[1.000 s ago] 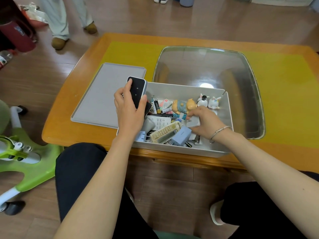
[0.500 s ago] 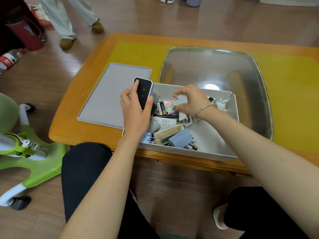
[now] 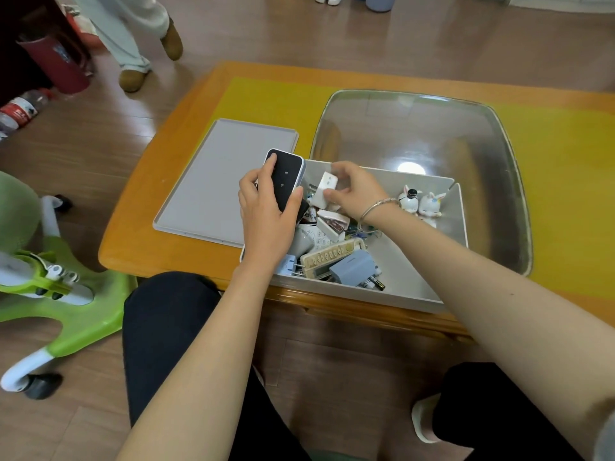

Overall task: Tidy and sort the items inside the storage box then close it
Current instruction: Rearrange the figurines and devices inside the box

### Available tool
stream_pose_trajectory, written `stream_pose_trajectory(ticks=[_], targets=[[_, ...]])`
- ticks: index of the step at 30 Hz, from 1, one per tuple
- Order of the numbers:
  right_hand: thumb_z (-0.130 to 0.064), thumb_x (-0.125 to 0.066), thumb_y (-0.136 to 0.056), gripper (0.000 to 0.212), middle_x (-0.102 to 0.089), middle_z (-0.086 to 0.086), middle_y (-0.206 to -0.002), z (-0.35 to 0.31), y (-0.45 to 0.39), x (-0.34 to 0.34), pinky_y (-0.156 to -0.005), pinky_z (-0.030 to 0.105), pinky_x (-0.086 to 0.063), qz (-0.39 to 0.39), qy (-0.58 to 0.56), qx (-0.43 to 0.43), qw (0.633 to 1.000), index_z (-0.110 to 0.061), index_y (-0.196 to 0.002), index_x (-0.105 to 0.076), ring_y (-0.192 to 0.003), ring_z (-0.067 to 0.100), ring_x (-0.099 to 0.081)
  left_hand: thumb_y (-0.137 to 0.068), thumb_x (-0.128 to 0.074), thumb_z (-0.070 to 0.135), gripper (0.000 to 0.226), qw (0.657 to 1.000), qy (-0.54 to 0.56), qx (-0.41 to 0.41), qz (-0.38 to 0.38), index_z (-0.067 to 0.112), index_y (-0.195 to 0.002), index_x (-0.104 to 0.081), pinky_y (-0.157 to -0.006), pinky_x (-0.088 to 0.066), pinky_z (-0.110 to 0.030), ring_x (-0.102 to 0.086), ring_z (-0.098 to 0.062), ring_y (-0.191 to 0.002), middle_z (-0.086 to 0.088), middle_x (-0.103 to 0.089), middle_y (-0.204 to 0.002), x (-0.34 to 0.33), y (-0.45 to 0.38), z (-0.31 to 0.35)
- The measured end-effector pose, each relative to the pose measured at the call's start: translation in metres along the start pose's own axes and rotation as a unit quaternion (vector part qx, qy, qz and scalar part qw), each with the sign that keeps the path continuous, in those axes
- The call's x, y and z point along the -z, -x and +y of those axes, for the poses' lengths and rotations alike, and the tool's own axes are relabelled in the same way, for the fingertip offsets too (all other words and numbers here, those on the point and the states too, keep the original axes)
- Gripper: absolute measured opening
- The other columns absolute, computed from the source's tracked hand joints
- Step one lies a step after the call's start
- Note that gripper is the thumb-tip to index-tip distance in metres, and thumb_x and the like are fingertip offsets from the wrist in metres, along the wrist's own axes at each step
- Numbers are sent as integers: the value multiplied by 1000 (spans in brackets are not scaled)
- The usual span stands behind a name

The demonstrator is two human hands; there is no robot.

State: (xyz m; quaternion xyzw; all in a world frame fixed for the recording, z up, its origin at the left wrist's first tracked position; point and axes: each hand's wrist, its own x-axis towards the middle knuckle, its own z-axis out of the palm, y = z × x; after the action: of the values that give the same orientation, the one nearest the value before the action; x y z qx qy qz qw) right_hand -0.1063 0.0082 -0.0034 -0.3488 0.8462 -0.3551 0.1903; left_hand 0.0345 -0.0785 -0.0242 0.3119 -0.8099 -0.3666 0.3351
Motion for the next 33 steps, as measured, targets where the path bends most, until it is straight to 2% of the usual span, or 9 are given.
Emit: stream_pose_trajectory(ticks=[7,10,13,15,18,22,26,30,33], targets=[[-5,-56,-88,38,-58,6,-126,19,17,17,-81,16,-47,-52,29,-24,998,-10,-126,-55,-107,18,-59,-86,-69,30,70,1000,-3,-9,-8,20,-145,-34,-100,-36,-26,-35,-14,-124,-4,-38,-136,0,-2,-3],[1,-51,-90,38,-58,9,-127,23,21,24,-95,19,-43,-84,31,-17,996,-7,-127,-54,-114,18,-56,-79,-76,30,79,1000,-9,-10,-6,17,-145,-33,-94,-30,-17,-34,-10,-122,-2,-42,-137,0,-3,-4],[4,-47,-90,37,-60,12,-121,21,24,32,-68,2,-44,-61,12,-2,998,-8,-124,-56,-90,13,-56,-76,-78,28,80,999,-13,-36,-27,20,-143,-34,-88,-27,-8,-31,0,-114,5,-44,-133,2,-1,-1],[5,-49,-89,38,-61,11,-119,18,29,42,-65,3,-43,-30,-18,24,999,-10,-122,-58,-84,12,-54,-75,-79,26,81,996,-14,-61,-61,25,-142,-34,-83,-29,-3,-30,3,-109,14,-43,-127,3,1,2],[3,-61,-82,50,-58,4,-119,16,44,61,-74,13,-45,-18,-24,89,996,-16,-128,-53,-88,12,-53,-74,-81,26,84,990,-26,-81,-115,23,-143,-33,-89,-32,-14,-34,-6,-115,5,-47,-130,0,3,13],[-13,-77,-74,71,-48,-5,-122,24,67,73,-76,8,-40,-27,82,142,986,-19,-137,-44,-93,13,-52,-71,-83,25,79,972,-35,-133,-189,15,-137,-40,-92,-35,-24,-37,-13,-116,-3,-47,-128,-16,8,36],[-19,-80,-70,63,-61,7,-117,34,80,81,-90,35,-44,-17,192,182,964,-10,-127,-54,-100,23,-55,-72,-81,24,65,958,-14,-164,-234,10,-126,-45,-88,-37,-26,-41,-18,-111,-5,-49,-121,-37,18,51],[-44,-78,-66,62,-61,-3,-110,46,86,90,-82,35,-39,10,307,180,935,-23,-120,-57,-104,22,-53,-71,-81,22,62,952,-15,-184,-246,10,-122,-48,-82,-36,-25,-43,-20,-105,-6,-51,-116,-53,24,60],[-55,-75,-61,65,-63,-4,-105,59,91,98,-73,30,-23,38,371,149,916,-27,-116,-57,-99,25,-51,-73,-80,22,73,946,-34,-193,-259,9,-134,-43,-93,-36,-29,-41,-22,-113,-9,-47,-127,-64,29,65]])
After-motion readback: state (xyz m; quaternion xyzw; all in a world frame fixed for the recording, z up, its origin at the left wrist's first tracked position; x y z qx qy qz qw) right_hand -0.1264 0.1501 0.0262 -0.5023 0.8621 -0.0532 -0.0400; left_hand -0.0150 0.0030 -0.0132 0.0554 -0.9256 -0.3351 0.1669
